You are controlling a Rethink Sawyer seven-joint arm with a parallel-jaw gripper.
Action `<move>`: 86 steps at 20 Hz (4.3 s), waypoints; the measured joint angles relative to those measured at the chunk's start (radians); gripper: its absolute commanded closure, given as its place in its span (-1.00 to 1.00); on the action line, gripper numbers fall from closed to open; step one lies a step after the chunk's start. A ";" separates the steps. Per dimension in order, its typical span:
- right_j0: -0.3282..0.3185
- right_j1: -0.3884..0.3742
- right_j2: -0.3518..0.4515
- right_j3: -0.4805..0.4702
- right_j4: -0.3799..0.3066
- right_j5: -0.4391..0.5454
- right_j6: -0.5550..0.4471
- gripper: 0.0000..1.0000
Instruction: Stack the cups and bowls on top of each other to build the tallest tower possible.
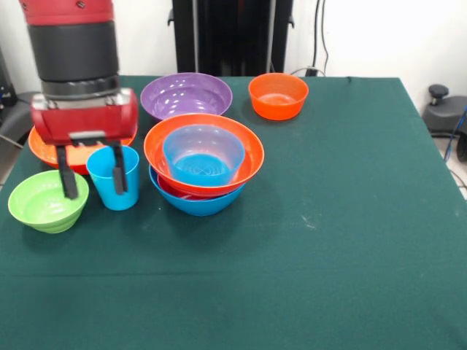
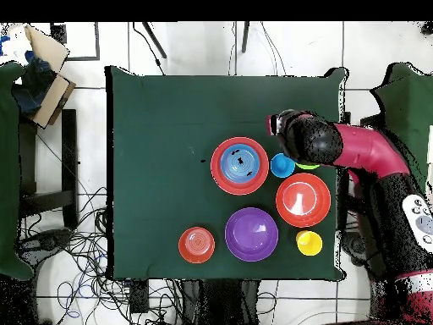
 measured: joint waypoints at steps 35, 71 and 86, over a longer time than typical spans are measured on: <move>-0.081 -0.197 0.038 0.236 0.017 -0.096 0.000 -1.00; 0.043 -0.207 -0.012 0.007 0.059 0.316 0.000 -1.00; 0.036 -0.135 -0.043 -0.016 0.039 0.301 0.000 -1.00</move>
